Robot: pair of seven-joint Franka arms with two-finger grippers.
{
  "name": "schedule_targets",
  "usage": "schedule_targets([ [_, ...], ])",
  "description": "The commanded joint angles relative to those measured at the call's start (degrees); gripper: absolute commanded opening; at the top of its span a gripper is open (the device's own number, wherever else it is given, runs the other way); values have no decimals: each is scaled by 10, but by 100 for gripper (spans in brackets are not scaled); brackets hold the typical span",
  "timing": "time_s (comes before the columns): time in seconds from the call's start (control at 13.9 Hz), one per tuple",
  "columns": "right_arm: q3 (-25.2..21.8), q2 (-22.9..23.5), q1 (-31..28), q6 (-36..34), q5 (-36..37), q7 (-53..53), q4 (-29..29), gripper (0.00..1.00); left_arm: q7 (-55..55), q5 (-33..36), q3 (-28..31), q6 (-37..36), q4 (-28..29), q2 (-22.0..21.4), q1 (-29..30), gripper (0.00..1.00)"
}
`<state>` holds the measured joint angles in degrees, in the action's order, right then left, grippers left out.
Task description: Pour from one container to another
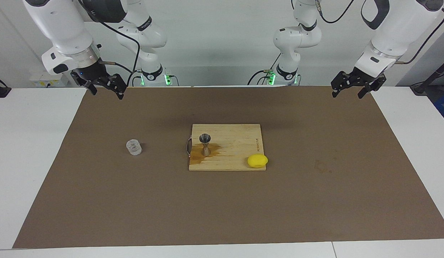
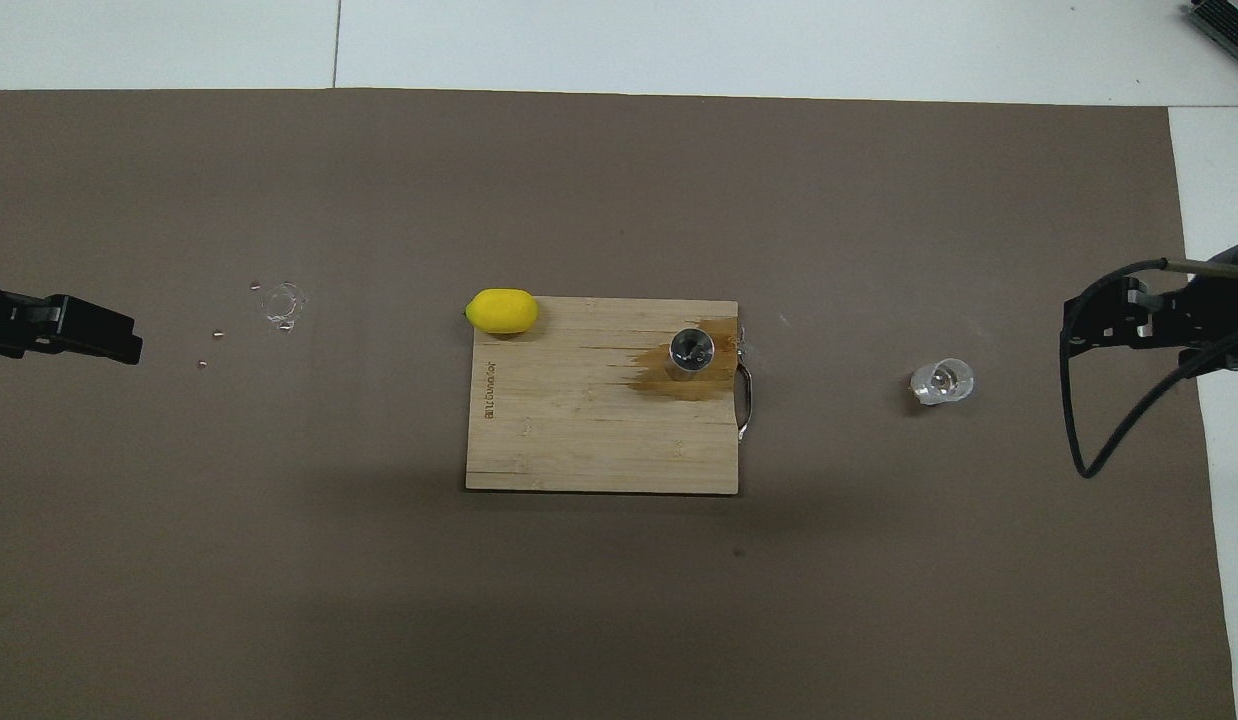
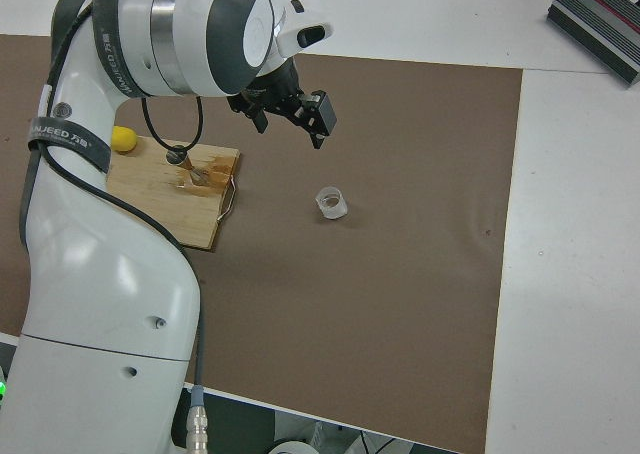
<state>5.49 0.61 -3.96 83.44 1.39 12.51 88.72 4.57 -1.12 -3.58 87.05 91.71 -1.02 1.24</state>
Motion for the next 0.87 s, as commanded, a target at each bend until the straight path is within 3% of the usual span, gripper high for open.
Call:
schedule_targets([
  [0.0, 0, -14, -3, 20, -8, -34, 11, 100, 2, 2, -6, -7, 7, -11, 10, 100],
  [0.79, 1, -21, -3, 33, -9, -31, 16, 100, 2, 2, -6, -1, 7, -11, 4, 100],
])
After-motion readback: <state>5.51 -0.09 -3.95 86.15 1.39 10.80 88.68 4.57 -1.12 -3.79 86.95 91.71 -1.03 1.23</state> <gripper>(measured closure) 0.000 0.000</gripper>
